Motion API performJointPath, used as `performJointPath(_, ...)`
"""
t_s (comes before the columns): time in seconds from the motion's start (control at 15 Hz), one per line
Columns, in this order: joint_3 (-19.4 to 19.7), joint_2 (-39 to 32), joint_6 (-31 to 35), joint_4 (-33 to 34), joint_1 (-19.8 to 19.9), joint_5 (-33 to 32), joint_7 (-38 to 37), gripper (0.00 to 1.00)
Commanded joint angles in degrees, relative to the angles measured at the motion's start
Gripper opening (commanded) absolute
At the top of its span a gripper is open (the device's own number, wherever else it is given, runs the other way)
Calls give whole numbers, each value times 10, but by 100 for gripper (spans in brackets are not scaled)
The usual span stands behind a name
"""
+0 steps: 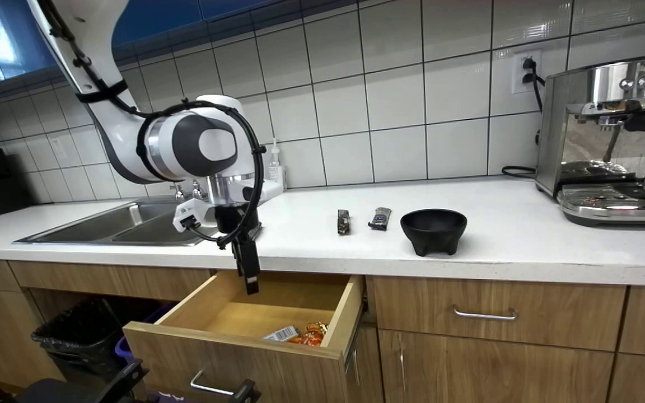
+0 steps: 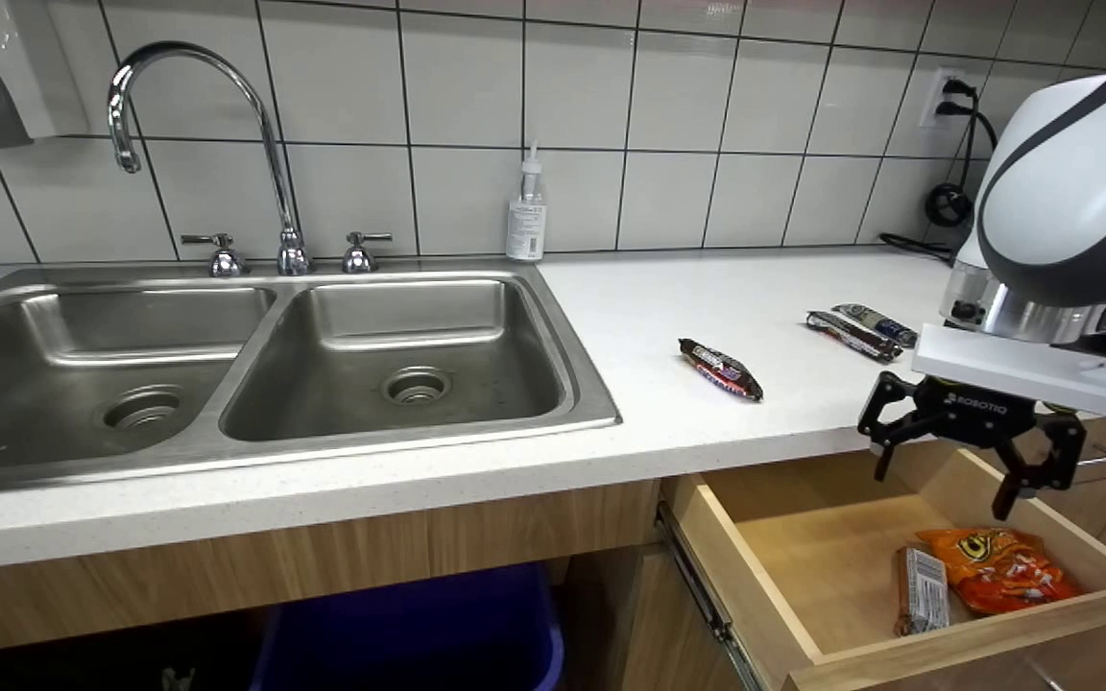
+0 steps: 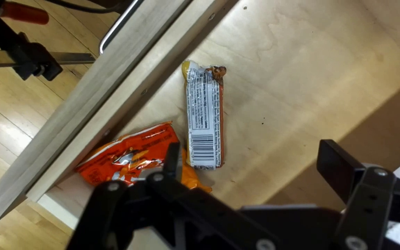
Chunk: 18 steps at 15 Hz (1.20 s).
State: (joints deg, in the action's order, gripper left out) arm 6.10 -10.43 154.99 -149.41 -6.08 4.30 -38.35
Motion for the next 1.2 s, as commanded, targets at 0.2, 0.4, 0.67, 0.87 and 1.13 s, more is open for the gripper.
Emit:
performJointPath(0.2, 1, 42, -12, -9, -8, -101, -21, 100)
performJointPath(0.4, -1, 44, -15, 3, -7, -147, -19, 100)
performJointPath(0.67, -8, 44, -20, 25, -4, -177, -1, 100)
performJointPath(0.87, -16, 39, -26, 46, -3, -183, 16, 100)
performJointPath(1.13, -25, 28, -32, 77, -5, -190, 36, 100)
